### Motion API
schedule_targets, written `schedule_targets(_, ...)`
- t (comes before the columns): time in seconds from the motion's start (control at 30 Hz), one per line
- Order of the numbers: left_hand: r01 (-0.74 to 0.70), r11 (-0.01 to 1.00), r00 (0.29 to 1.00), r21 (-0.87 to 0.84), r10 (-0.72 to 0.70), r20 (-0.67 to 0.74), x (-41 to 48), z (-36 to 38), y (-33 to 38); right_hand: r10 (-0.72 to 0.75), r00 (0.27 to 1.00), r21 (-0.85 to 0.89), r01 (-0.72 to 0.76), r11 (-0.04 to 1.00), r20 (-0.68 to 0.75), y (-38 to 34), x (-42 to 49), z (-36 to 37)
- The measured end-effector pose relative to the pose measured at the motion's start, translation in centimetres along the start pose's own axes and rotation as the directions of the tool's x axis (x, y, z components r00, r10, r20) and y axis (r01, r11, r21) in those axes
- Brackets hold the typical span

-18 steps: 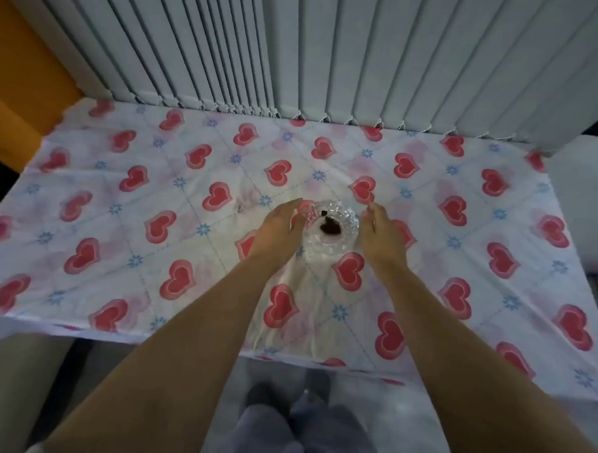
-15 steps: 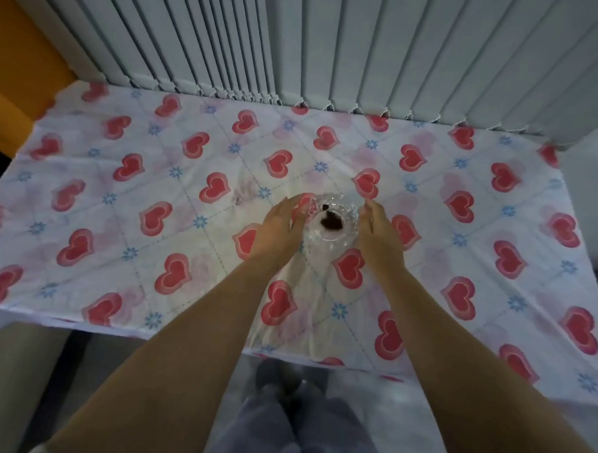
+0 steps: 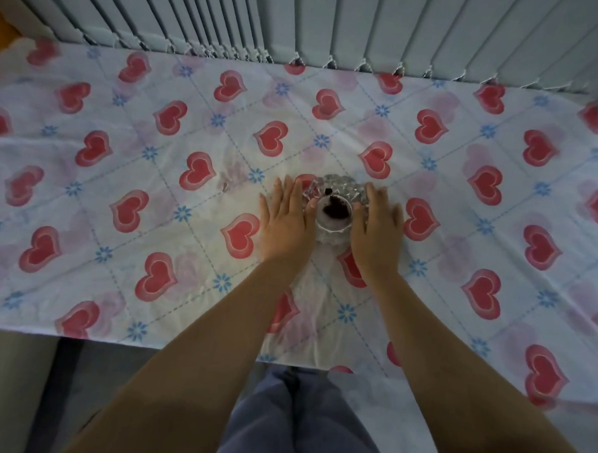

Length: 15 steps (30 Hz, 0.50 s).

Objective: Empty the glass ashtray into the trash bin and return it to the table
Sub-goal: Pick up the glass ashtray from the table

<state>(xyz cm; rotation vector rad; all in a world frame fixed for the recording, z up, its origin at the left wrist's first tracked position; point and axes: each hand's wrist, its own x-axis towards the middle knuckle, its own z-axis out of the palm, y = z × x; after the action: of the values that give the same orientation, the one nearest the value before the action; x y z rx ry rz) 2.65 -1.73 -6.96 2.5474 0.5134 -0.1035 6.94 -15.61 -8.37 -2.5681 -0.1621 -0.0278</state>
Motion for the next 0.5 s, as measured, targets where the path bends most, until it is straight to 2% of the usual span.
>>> schedule_targets(0.27,0.018,0.998,0.999,-0.061,-0.020,-0.042,0.0,0.6,0.8,0.023,0.997,0.005,-0.023,1.000,-0.078,0.0,0.1,0.9)
schedule_targets(0.5,0.050,0.962,0.997,-0.267,-0.063,-0.039,-0.5,0.3,2.2,0.013,0.986,0.025,-0.009,1.000,-0.165,0.0,-0.2,1.1)
